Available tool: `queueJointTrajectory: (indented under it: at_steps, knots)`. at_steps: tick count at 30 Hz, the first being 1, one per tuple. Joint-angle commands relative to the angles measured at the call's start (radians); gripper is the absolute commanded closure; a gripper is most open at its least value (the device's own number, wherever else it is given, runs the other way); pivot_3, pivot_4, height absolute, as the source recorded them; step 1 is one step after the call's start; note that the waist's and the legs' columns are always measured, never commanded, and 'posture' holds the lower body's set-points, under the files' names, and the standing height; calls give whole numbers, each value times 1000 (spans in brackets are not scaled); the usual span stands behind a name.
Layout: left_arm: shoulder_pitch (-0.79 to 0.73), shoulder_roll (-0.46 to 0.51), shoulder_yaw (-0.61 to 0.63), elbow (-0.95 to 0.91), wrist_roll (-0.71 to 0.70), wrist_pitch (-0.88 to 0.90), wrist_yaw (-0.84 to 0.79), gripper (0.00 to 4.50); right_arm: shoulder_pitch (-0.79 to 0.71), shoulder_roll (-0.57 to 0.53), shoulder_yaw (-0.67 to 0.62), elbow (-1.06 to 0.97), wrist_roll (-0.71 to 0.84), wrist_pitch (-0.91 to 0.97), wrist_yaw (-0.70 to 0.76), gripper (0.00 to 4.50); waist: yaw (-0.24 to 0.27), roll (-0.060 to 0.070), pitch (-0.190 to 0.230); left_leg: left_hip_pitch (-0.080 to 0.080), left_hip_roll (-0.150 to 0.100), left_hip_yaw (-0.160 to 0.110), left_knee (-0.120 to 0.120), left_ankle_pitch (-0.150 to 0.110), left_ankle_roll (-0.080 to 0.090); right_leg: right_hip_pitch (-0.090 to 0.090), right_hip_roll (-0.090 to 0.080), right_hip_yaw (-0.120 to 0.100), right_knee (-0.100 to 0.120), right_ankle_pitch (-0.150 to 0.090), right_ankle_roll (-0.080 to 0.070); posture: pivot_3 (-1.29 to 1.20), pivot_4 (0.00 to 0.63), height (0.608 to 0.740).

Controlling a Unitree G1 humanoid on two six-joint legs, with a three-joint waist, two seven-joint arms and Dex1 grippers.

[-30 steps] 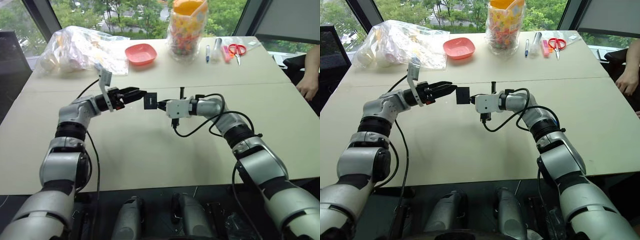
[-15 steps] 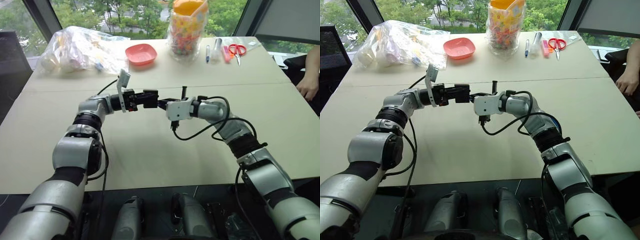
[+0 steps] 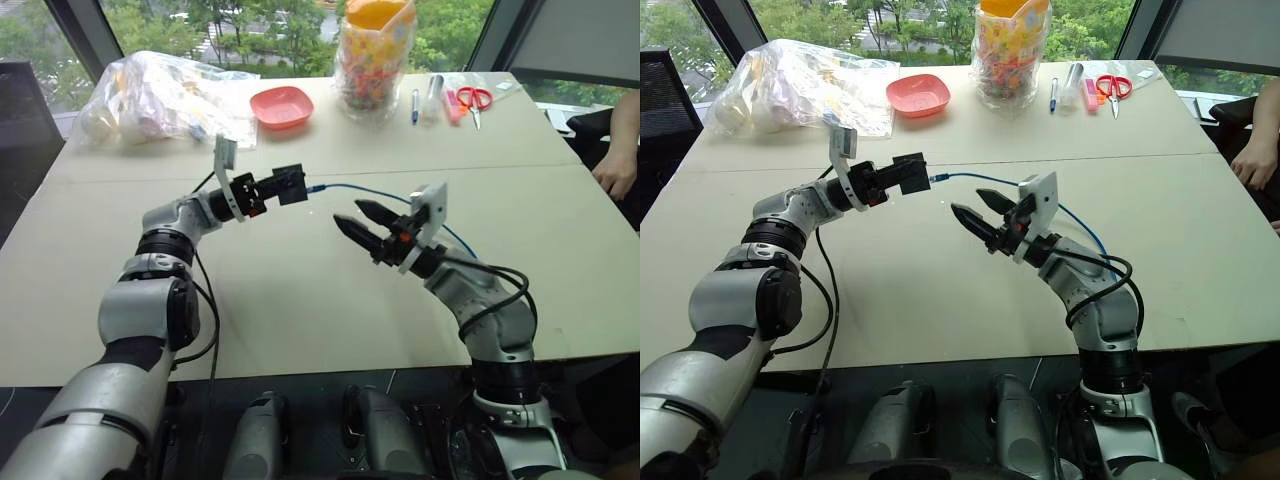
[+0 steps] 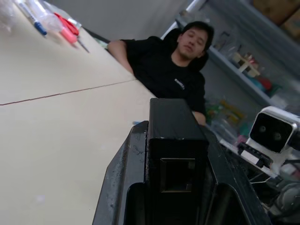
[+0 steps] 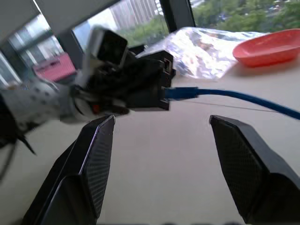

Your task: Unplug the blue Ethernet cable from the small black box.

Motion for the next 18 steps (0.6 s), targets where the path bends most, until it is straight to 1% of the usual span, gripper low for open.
queueJointTrajectory:
  at_steps: [1, 4, 7, 10, 18]
  knots:
    - [8, 2, 16, -150, -84, 153, -74, 3948, -21, 63, -78, -17, 229, 120, -116, 1171, 1, 0, 0, 0, 0, 0, 0, 0, 0, 0, 0, 0, 0, 0, 0, 0, 150, 740]
    - [46, -15, 7, -247, -117, 228, -64, 3948, -41, 99, -88, -13, 286, 125, -170, 1171, 1, 0, 0, 0, 0, 1, 0, 0, 0, 0, 0, 1, 0, 0, -1, 0, 150, 740]
    - [74, -26, 17, -329, -164, 299, -44, 3948, -54, 105, -62, 5, 277, 116, -189, 1171, 1, 0, 0, -3, -1, 1, 0, 0, 0, -3, 0, 2, -1, 0, 0, 0, 150, 740]
    - [118, -45, -9, -406, -175, 327, -23, 3948, -81, 123, -57, 49, 266, 88, -198, 1171, 1, 0, 0, -5, -4, 2, 0, 0, 0, -6, 0, 3, 0, 0, 0, 0, 150, 740]
    - [137, -56, -3, -449, -207, 355, 18, 3948, -93, 112, -32, 74, 252, 56, -183, 1171, 1, 0, 0, -5, -4, 3, 0, 0, 0, -6, 0, 3, 0, 0, 1, 0, 150, 740]
